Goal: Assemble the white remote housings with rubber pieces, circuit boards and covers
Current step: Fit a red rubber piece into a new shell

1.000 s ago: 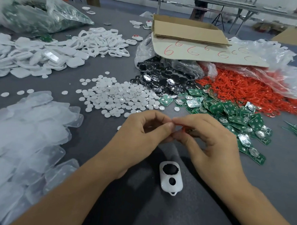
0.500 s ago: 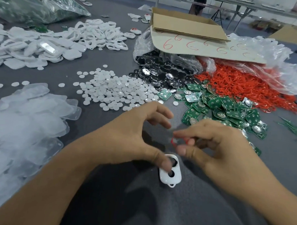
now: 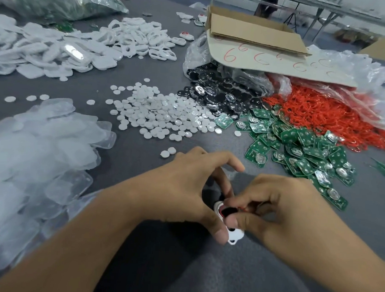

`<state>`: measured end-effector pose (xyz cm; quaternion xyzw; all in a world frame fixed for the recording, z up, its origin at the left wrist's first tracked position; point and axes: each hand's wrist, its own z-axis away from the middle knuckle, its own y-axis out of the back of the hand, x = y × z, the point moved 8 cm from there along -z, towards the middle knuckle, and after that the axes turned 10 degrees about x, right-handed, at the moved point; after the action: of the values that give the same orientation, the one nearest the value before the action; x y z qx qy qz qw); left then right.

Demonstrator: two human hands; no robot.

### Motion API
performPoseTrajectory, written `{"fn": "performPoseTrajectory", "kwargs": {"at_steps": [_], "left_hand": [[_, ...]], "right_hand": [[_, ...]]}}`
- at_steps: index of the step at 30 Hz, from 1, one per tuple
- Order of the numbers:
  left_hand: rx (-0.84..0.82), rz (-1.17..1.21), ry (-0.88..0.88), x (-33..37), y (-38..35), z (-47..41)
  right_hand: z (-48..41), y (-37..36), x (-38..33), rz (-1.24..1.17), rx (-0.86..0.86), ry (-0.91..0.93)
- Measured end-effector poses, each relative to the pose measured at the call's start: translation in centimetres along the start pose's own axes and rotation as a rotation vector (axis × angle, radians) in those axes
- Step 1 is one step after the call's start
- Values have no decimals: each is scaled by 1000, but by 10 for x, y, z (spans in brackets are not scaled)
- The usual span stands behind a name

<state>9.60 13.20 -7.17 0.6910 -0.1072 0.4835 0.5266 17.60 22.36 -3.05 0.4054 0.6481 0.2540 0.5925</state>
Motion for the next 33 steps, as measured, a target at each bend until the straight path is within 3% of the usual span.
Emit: {"fn": "performPoseTrajectory", "kwargs": {"at_steps": [7,20,30,33], "left_hand": [[24,-2,15,-5,1,-2],[-4,-7,19,-7,-1,-2],[20,-22,26,-5,-2,-6],[28,-30,9,-5,-2,-7]], "right_hand": [[-11,-3,2,-44,-111,-13],[0,-4,10,-136,6,-46],[-31,-19,10,-295,-364,-89],[-35,-23,7,-247,-428,-92]]}}
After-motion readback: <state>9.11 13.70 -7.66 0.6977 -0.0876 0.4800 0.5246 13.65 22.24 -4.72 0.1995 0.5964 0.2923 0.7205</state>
